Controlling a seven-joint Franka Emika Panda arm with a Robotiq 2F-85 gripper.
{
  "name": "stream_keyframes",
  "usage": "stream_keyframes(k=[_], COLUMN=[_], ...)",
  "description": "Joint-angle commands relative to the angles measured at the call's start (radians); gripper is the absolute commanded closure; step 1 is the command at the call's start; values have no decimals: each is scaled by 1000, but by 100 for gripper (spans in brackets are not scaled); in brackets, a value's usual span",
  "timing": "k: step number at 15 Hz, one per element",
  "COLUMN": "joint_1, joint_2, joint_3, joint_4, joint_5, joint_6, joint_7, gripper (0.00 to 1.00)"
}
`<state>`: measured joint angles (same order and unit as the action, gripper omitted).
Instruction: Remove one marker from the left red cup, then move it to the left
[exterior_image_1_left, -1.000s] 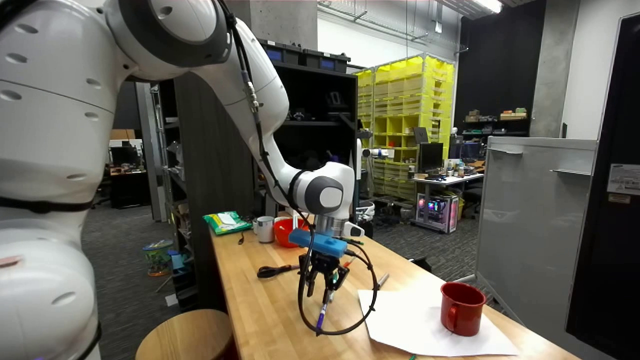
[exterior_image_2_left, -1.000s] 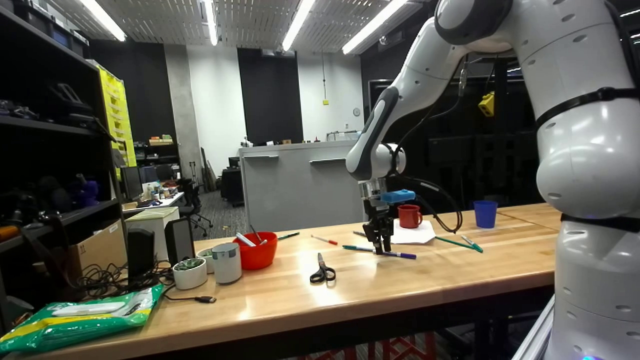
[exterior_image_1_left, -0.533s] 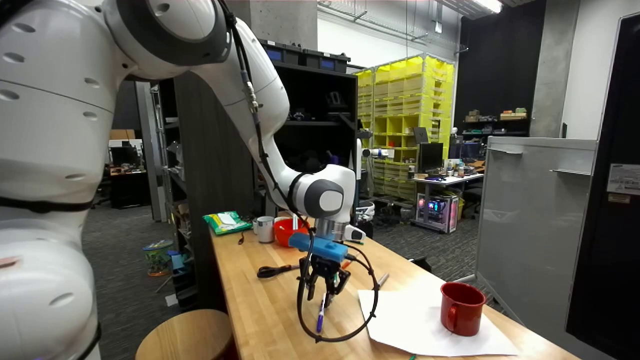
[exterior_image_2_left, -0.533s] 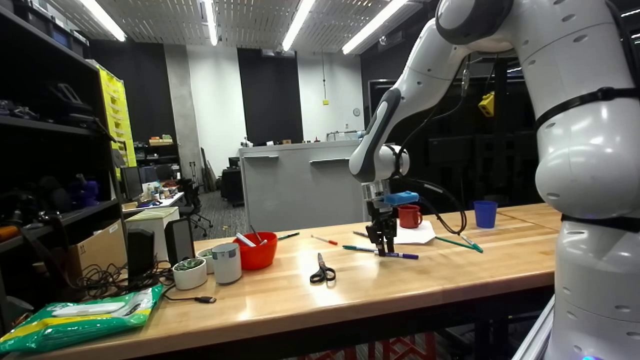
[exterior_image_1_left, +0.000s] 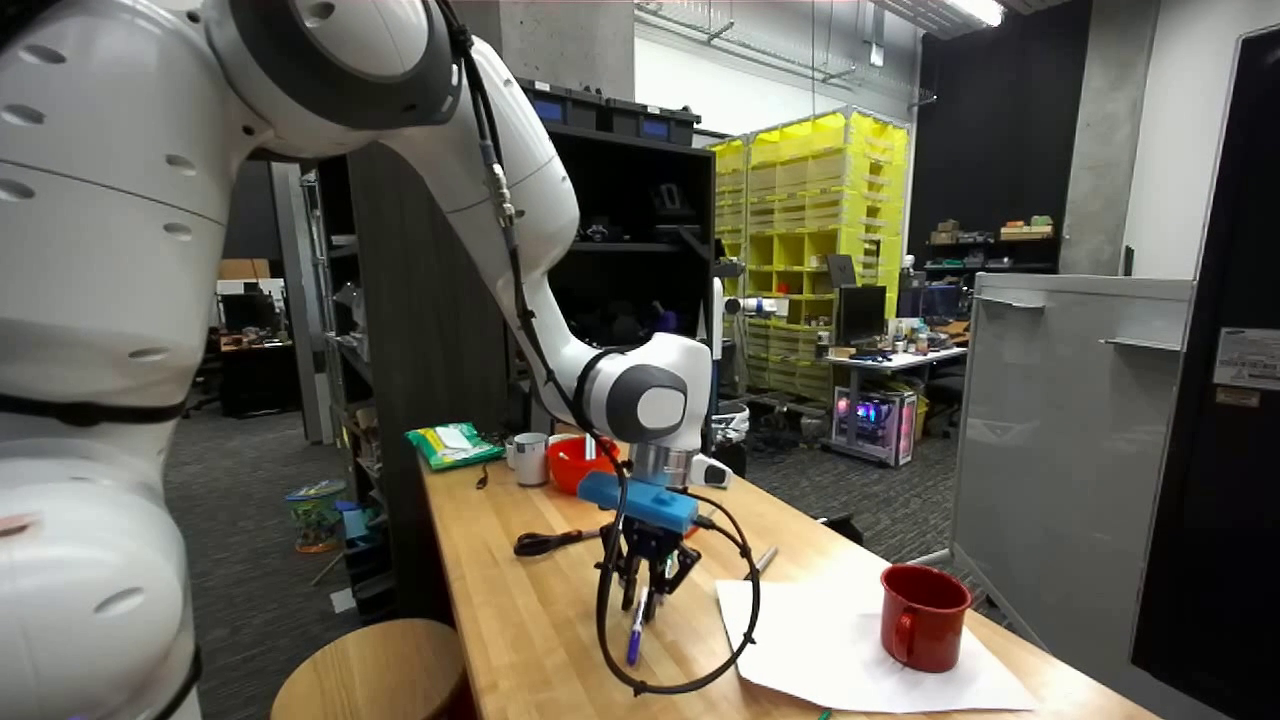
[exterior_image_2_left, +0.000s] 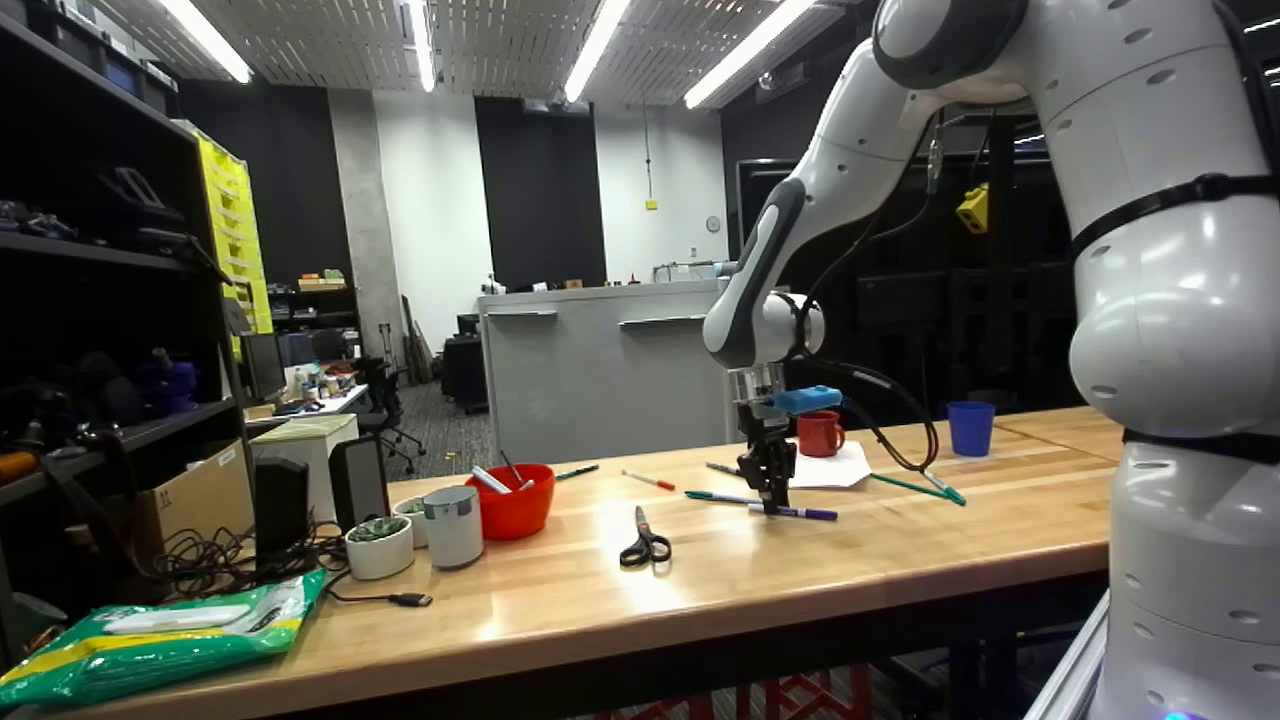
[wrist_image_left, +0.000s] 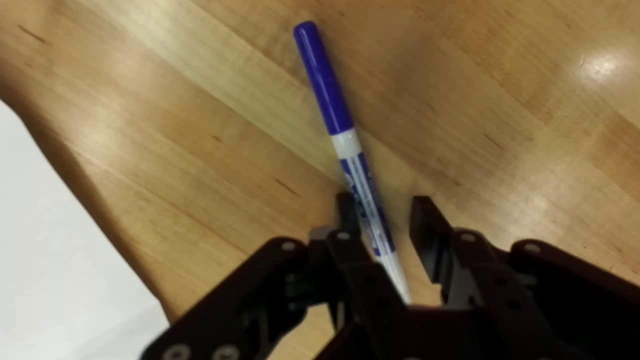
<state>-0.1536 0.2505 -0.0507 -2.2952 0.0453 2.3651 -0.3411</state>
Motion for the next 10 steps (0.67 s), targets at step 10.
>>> stream_keyframes(k=[10], joint_1=[66], joint_2=[-24], joint_3=[70], joint_4=[34], joint_5=[7], joint_6=[-22], joint_7=[0], gripper=[97])
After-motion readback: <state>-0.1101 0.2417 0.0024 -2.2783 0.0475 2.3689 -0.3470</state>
